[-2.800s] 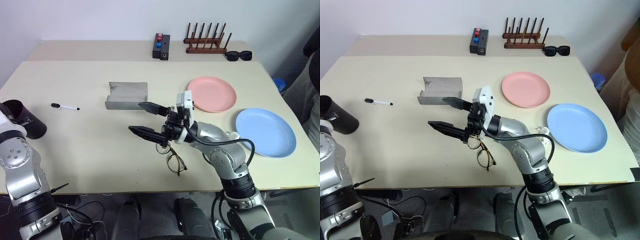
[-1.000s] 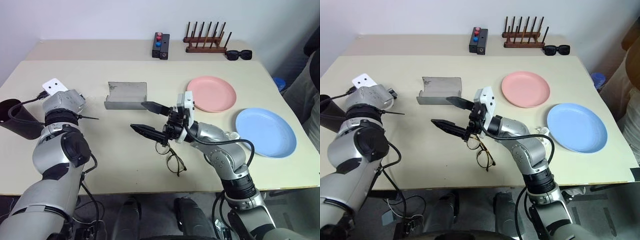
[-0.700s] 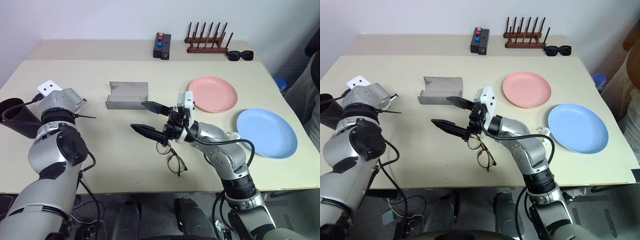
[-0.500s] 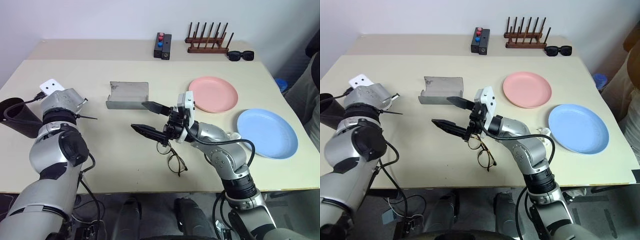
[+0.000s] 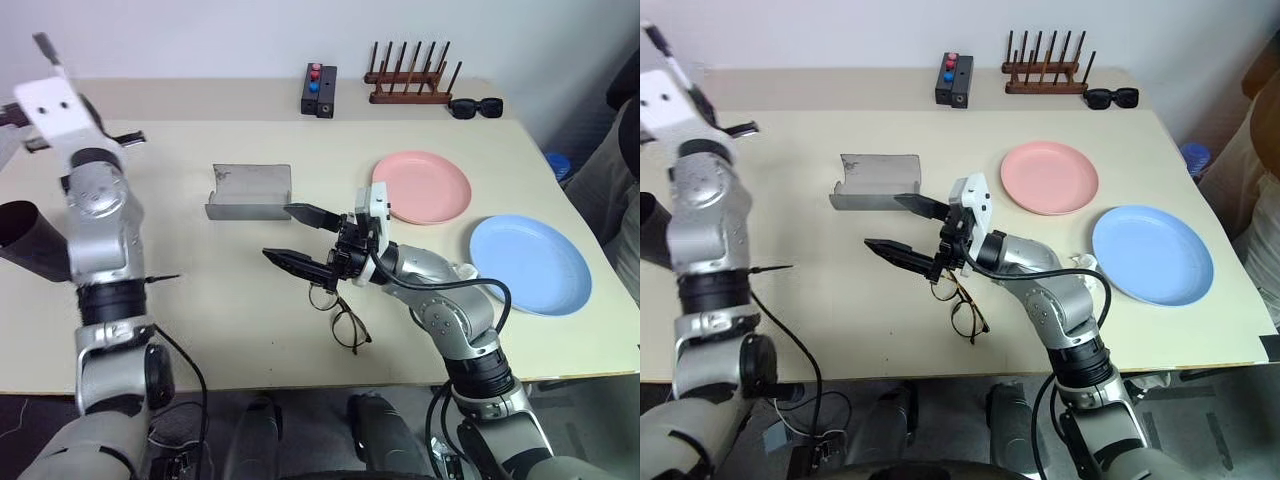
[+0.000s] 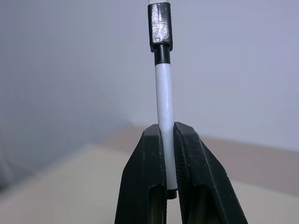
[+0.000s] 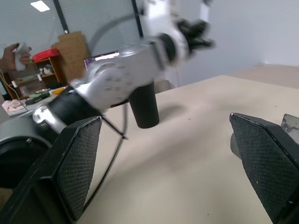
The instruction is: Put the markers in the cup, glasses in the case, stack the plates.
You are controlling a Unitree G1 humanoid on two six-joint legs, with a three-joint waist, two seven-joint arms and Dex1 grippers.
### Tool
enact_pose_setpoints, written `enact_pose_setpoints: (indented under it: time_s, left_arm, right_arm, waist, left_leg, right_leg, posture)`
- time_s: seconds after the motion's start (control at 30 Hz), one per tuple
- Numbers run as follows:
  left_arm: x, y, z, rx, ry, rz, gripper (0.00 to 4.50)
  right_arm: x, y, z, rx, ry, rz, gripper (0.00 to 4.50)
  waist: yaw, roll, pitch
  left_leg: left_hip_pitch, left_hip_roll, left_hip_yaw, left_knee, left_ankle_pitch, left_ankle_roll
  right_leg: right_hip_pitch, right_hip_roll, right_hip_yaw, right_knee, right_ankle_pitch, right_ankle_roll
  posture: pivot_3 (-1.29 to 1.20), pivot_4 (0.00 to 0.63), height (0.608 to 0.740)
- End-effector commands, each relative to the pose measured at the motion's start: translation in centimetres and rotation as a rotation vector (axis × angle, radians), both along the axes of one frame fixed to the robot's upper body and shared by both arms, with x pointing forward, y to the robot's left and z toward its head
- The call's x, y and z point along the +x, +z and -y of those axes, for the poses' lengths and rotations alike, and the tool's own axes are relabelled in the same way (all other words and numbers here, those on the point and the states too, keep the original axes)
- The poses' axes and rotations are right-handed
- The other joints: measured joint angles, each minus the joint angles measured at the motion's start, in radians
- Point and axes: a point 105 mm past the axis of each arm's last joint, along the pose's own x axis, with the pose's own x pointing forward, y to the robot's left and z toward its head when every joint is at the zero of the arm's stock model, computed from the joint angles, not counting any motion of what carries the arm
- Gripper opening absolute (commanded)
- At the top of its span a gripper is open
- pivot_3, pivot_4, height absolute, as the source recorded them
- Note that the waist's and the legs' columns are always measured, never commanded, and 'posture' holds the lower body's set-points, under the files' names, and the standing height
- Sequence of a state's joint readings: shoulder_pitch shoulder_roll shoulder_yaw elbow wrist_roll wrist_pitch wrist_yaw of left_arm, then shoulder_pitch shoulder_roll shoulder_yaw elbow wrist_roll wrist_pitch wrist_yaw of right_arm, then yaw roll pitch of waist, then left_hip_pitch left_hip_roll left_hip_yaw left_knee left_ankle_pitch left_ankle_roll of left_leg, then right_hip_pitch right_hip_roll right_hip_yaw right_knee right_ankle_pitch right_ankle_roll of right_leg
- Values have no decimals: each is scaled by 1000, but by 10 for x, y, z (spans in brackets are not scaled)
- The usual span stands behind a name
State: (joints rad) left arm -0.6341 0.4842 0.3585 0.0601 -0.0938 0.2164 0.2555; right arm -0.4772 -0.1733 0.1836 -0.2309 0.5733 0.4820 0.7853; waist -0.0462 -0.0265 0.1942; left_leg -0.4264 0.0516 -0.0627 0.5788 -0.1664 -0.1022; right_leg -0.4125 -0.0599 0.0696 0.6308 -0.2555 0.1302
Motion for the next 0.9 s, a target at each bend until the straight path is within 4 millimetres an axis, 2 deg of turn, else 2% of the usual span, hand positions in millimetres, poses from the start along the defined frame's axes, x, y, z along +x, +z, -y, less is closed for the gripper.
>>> enact_pose_setpoints:
  time_s: [0.03, 0.23, 0.33, 0.53, 0.9]
  left_arm:
    - [-54, 13, -26, 114, 149, 89, 43]
    - [-105, -11, -62, 121, 328, 37, 43]
    - [-113, -21, -70, 90, 359, 13, 43]
    - [-103, -41, -74, 4, 321, -21, 43]
    - [-86, -67, -73, -32, 286, -71, 43]
  right_arm:
    - [-4, 28, -1, 84, 32, 66, 4500]
    - [-4, 37, -5, 109, 71, 70, 4500]
    - [-6, 36, -7, 104, 89, 68, 4500]
    - [-9, 35, -12, 101, 119, 70, 4500]
    - [-11, 35, -9, 93, 89, 71, 4500]
  waist:
    - [0, 0, 0]
    - [12, -3, -2]
    - [16, -3, -2]
    - [18, -3, -2]
    - [13, -3, -2]
  left_leg:
    - [0, 0, 0, 0, 0, 0]
    - [0, 0, 0, 2, 1, -1]
    - [0, 0, 0, 2, 1, -1]
    - [0, 0, 0, 2, 1, -1]
    - [0, 0, 0, 2, 1, -1]
  right_leg:
    - [0, 0, 0, 0, 0, 0]
    - [1, 0, -1, 0, -1, -5]
    - [2, -1, -1, -2, -2, -6]
    - [2, -1, -1, -1, -1, -6]
    - [2, -1, -1, -1, -1, -6]
  posture:
    - [0, 150, 740]
    - [0, 150, 740]
    - [0, 150, 740]
    - [0, 150, 740]
    - [0, 150, 740]
